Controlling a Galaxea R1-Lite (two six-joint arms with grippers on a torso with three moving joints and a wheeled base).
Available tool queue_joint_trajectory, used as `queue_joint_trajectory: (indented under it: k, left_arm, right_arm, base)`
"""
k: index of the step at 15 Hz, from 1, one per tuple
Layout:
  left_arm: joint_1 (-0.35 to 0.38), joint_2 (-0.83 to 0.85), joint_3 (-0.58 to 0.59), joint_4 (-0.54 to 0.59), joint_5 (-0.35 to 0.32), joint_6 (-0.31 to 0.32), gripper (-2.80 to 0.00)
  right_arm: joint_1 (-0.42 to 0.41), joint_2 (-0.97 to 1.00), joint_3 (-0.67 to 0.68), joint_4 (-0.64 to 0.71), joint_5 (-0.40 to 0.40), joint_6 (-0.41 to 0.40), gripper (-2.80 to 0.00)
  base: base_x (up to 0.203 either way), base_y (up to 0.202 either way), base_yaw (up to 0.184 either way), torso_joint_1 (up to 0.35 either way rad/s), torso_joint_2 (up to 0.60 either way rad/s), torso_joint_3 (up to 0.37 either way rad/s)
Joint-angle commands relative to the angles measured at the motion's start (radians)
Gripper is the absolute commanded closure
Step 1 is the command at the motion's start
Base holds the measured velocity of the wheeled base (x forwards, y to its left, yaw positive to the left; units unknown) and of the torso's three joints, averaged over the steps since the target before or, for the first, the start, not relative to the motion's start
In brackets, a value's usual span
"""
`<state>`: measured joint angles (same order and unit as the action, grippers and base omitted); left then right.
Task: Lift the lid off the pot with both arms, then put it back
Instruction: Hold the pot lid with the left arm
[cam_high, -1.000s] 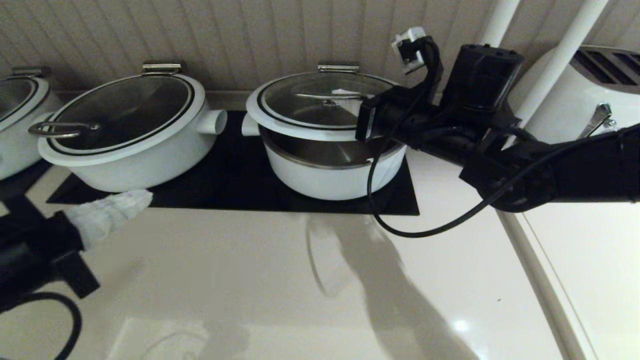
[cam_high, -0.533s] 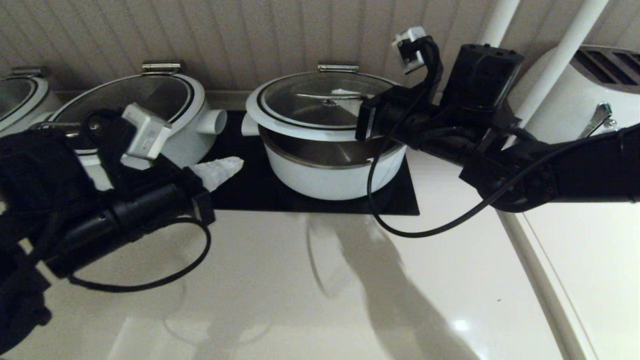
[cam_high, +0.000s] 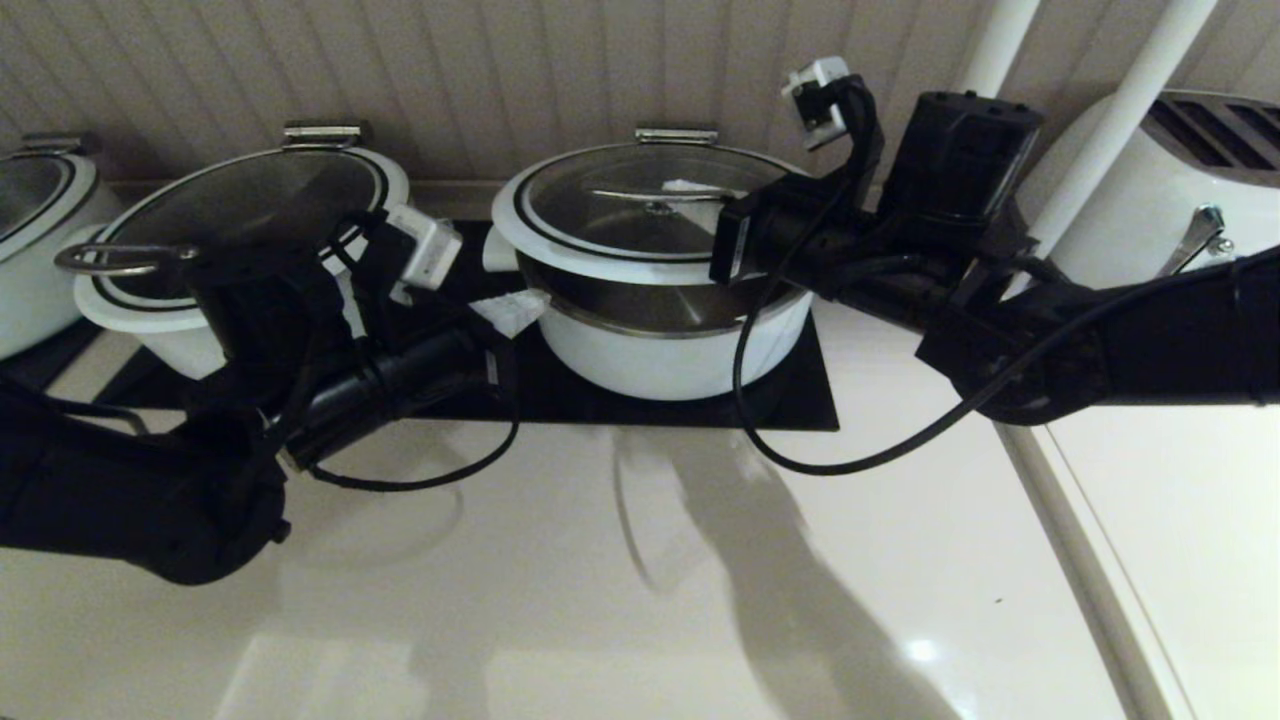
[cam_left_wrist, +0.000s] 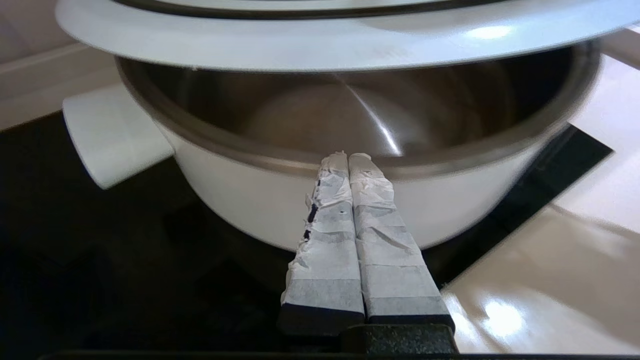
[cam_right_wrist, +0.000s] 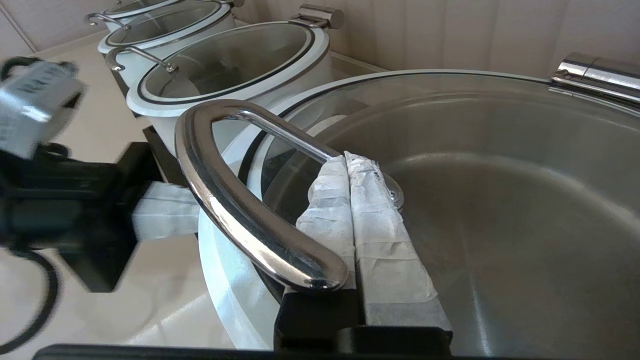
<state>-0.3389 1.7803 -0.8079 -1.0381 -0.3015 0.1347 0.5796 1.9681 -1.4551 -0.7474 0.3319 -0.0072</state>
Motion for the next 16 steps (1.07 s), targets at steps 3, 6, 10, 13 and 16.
queue_joint_trajectory:
  k: [3, 6, 10, 13, 16]
  left_arm:
    - [-0.001, 0.049, -0.08, -0.006, 0.0, 0.001, 0.0]
    - [-0.005, 0.075, -0.162, -0.003, 0.001, 0.0, 0.0]
    - [-0.005, 0.111, -0.22, 0.0, 0.002, 0.0, 0.0]
    - [-0.005, 0.127, -0.228, 0.0, 0.008, 0.0, 0.0]
    - [-0.005, 0.142, -0.255, -0.002, 0.012, 0.0, 0.0]
  right_arm:
    - [0.0, 0.002, -0.002, -0.004, 0.002, 0.0, 0.0]
    - [0.0, 0.002, -0.002, -0.004, 0.002, 0.0, 0.0]
    - [0.0, -0.003, -0.002, -0.006, 0.001, 0.0, 0.0]
    - [0.0, -0.005, -0.002, -0.005, 0.002, -0.002, 0.0]
    - [0.0, -0.011, -0.002, -0.005, 0.002, -0.002, 0.0]
  base:
    - [0.0, 0.0, 0.0, 0.0, 0.0, 0.0]
    - [0.0, 0.0, 0.0, 0.0, 0.0, 0.0]
    - [0.0, 0.0, 0.0, 0.0, 0.0, 0.0]
    - [0.0, 0.0, 0.0, 0.0, 0.0, 0.0]
    - [0.0, 0.0, 0.0, 0.0, 0.0, 0.0]
